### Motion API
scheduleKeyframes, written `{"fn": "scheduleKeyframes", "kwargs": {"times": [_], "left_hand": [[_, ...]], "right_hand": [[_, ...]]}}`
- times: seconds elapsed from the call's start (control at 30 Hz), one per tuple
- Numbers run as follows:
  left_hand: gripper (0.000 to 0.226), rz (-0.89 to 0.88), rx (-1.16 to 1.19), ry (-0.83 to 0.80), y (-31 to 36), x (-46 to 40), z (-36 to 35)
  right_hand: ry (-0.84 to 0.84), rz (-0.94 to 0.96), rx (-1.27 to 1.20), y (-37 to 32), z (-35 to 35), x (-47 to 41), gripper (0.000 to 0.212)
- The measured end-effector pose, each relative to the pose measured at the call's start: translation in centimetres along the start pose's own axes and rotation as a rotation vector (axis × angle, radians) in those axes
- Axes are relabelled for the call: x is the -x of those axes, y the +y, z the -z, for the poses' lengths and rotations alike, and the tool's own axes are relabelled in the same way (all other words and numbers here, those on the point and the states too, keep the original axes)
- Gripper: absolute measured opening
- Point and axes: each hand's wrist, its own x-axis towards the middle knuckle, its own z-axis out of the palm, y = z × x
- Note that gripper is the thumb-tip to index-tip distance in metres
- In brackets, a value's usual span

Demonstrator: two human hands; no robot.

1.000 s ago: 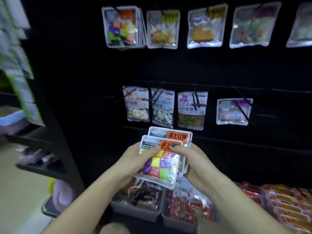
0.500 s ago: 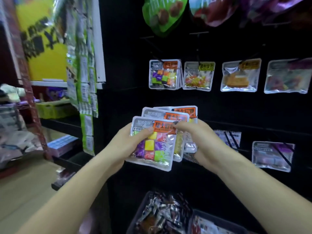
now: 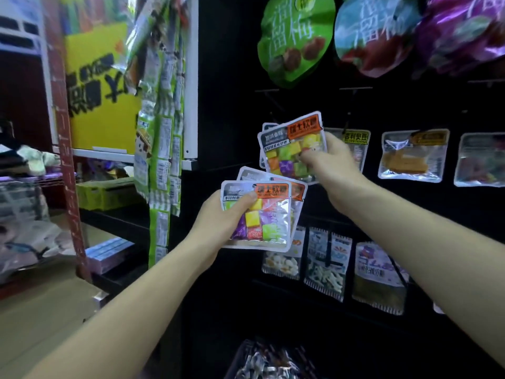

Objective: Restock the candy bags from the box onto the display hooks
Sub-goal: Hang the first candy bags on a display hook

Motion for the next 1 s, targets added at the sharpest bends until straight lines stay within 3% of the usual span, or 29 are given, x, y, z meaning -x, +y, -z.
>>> {"fn": "scheduleKeyframes", "kwargs": {"times": [0.13,0.47,0.7,1.0], "left_hand": [[0.022,0.031,-0.001,-0.019,-1.2,-1.1,-0.6],[0.027,0.031,-0.03,-0.049,-4.3,-2.9,-2.0],[0.025,0.023,0.009,-0.035,-5.2,-3.3,-2.4],[0.018,0.002,0.056,-0.017,-4.4,-3.9,-1.7]], "right_hand": [[-0.024,0.017,0.015,-1.2,-2.1,-2.9,0.021],[0.053,-0.047,-0.233,0.5,-4.3,-4.9,0.02],[0.111,-0.074,-0.19,2.1,-4.3,-5.4,0.011],[0.141,-0.272,-0.142,3.4,-3.9,-9.4,0.031]]}}
